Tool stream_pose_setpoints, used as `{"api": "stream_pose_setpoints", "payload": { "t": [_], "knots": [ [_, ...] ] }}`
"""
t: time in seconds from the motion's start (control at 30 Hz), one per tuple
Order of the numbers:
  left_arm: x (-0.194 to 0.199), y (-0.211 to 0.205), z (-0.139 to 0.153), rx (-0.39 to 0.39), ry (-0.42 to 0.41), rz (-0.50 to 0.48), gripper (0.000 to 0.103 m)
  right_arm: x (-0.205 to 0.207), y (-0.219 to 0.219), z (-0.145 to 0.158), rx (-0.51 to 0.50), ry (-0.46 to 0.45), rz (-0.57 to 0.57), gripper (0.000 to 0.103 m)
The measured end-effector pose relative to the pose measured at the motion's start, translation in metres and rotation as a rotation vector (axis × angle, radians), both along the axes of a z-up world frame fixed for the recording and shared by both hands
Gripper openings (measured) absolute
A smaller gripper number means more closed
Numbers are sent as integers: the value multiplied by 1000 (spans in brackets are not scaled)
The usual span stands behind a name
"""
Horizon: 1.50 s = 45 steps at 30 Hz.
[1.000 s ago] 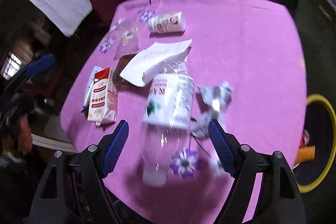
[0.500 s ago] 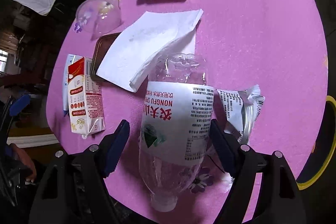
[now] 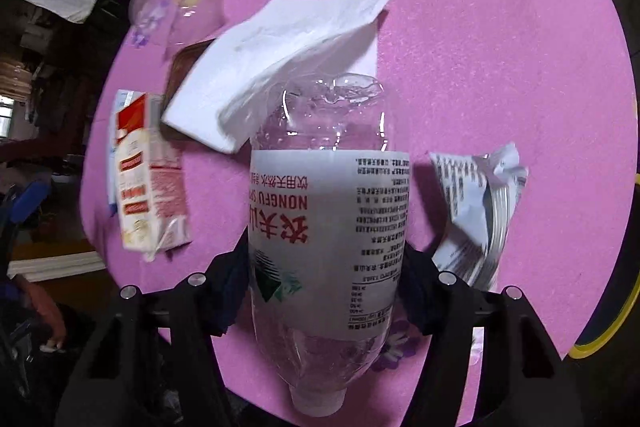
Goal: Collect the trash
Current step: 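Carry the water bottle over the bin and open the right gripper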
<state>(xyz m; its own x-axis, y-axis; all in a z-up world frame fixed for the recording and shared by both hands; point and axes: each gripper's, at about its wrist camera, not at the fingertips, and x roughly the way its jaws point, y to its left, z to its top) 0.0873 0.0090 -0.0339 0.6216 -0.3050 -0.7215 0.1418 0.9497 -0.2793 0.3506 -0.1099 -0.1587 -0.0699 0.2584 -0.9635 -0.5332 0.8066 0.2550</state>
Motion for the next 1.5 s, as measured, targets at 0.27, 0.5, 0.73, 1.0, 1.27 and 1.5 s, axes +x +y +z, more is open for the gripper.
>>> {"api": "stream_pose_setpoints", "payload": {
  "t": [0.27,0.5,0.73,1.0,1.27,1.5],
  "knots": [
    [1,-5,-1,3,1,-8,93,-22,-24,25,102,12,-11,63],
    [-3,-13,8,20,-25,-32,93,-14,-91,58,125,-32,-131,63],
    [4,-26,6,11,-18,-55,93,28,-229,90,42,-146,-417,64],
    [13,-40,2,45,6,-75,93,87,-330,27,-75,-92,-616,64],
    [22,-44,2,48,22,-74,93,116,-364,-16,-170,-72,-651,78],
    [26,-48,-3,70,32,-96,93,81,-353,30,-80,-178,-635,79]
  ]
}}
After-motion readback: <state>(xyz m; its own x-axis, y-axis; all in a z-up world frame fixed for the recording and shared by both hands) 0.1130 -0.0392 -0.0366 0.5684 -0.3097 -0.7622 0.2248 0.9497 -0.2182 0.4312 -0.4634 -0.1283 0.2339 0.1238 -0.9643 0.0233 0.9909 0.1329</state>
